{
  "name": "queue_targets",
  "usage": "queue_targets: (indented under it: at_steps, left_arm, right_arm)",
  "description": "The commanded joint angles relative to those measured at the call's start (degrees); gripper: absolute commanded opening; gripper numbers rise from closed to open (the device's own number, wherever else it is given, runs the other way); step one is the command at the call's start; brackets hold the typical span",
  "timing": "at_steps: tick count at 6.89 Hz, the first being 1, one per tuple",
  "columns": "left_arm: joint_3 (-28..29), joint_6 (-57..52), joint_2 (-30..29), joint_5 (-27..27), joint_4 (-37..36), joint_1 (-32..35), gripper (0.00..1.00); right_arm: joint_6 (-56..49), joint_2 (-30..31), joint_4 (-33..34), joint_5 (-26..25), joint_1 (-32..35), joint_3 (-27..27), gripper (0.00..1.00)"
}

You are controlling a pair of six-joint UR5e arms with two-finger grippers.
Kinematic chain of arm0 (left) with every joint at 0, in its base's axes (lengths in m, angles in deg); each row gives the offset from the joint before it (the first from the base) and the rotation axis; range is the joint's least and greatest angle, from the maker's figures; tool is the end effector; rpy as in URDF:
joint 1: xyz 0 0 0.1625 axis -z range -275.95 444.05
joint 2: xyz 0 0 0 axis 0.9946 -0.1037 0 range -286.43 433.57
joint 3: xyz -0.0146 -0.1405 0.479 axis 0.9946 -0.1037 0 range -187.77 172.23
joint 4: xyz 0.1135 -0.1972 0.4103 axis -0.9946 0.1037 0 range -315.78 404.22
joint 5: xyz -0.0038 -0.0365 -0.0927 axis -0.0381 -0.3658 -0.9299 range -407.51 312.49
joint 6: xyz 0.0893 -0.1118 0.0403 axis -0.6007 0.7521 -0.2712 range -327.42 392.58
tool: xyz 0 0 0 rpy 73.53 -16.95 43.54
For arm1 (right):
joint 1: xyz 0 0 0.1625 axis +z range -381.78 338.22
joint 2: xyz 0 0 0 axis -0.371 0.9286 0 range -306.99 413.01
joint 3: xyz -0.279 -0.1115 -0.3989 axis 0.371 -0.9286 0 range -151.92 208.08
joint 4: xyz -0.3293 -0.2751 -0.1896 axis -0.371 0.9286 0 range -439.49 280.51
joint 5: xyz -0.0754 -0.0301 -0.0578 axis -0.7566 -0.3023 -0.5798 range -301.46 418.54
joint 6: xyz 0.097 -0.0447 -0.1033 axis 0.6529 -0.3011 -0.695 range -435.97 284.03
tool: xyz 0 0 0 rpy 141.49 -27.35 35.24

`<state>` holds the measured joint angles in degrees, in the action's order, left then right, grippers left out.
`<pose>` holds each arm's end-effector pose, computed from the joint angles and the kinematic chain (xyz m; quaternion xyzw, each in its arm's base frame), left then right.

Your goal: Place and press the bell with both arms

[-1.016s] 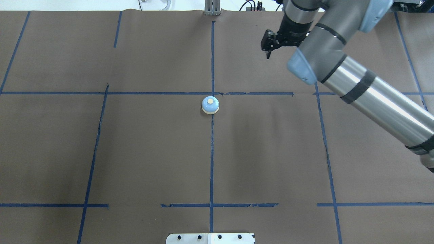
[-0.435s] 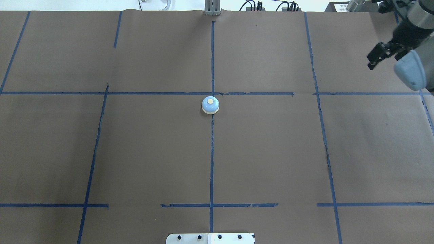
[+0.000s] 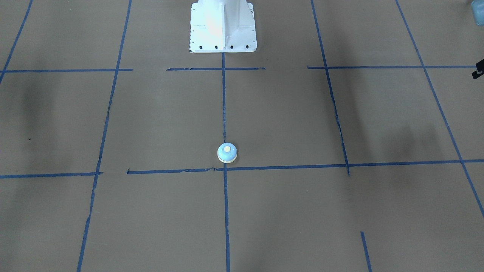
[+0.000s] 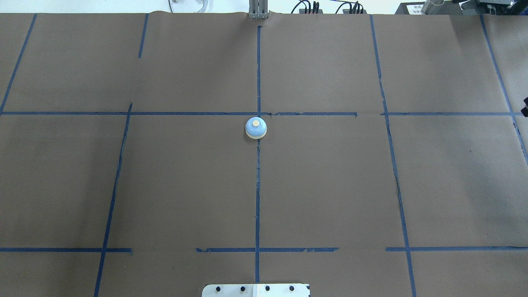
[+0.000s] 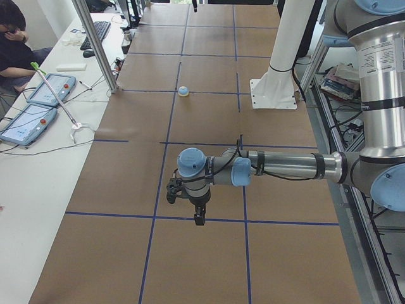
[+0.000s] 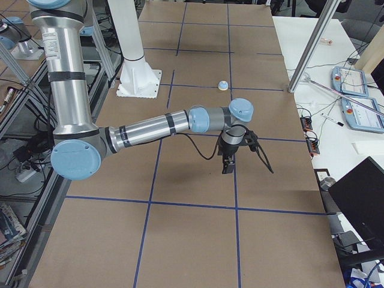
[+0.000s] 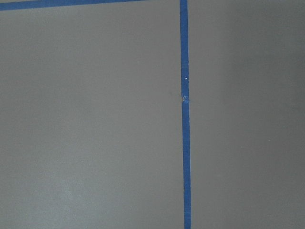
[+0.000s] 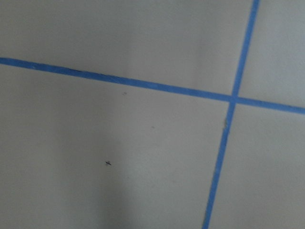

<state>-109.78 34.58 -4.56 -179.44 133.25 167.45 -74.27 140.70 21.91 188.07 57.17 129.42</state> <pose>0.0173 -0.4462 0.7621 -0.0335 0.3563 0.0349 0.9331 -0.0696 -0.5583 0.6660 -0.0192 -0.3380 -0.0833 0.9372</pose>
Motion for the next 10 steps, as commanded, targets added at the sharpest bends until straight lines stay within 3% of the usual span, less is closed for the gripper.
queue_targets:
  at_steps: [1, 2, 10]
  left_arm:
    - [-0.30, -0.06, -0.18, 0.00, 0.09, 0.01, 1.00]
    - [-0.30, -0.06, -0.18, 0.00, 0.09, 0.01, 1.00]
    - [-0.30, -0.06, -0.27, -0.09, 0.09, 0.01, 1.00]
  right_arm:
    - [-2.40, 10.08, -6.94, 2.74, 4.27, 0.35, 1.00]
    - [-1.97, 13.00, -11.88, 2.84, 4.80, 0.35, 1.00]
    - [-1.88, 13.03, -11.93, 2.93, 4.81, 0.70, 1.00]
